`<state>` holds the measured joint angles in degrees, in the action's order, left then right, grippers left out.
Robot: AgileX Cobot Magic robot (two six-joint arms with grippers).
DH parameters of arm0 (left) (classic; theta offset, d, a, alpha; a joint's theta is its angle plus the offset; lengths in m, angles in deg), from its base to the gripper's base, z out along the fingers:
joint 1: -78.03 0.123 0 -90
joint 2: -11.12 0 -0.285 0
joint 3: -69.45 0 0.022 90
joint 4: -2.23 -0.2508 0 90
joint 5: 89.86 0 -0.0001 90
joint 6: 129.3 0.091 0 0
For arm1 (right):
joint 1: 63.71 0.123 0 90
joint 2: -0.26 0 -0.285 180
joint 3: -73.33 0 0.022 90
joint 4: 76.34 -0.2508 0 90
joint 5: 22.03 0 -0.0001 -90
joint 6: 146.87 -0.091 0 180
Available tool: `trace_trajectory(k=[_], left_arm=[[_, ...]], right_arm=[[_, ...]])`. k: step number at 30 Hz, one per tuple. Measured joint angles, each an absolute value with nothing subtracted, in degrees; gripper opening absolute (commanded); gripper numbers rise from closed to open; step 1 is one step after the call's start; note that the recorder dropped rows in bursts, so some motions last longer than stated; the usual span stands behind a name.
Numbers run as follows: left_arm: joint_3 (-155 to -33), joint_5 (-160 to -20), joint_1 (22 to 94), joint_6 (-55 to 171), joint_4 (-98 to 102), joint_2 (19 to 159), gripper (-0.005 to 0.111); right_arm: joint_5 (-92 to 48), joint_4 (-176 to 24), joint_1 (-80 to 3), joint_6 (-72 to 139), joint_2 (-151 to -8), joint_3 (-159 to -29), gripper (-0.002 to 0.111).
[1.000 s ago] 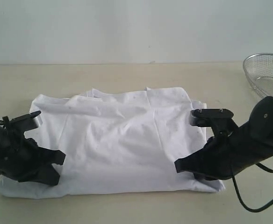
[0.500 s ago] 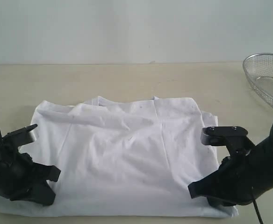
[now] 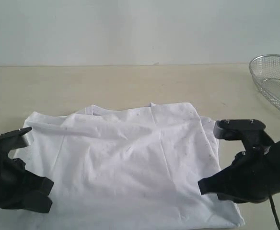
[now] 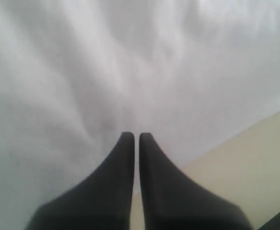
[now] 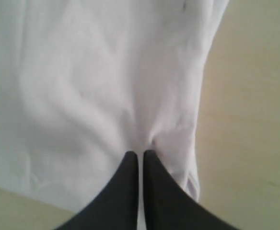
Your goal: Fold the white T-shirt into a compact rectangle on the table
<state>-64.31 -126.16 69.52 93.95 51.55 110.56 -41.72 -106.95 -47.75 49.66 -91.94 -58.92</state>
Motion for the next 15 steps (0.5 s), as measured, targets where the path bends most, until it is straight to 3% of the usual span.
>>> trace_trajectory(k=[3, 8, 15], left_arm=[[-66.44, -127.45, 69.52, 94.91, 53.24, 109.25, 0.004], [-70.20, -128.29, 69.52, 95.27, 53.59, 108.48, 0.004], [-74.40, -126.39, 69.52, 95.93, 53.59, 108.48, 0.005]], right_arm=[[-43.17, -107.25, -48.25, 48.90, -90.12, -61.24, 0.010], [-47.89, -107.34, -53.59, 48.69, -90.20, -66.77, 0.054], [-56.58, -107.49, -62.63, 51.36, -94.75, -74.68, 0.055]])
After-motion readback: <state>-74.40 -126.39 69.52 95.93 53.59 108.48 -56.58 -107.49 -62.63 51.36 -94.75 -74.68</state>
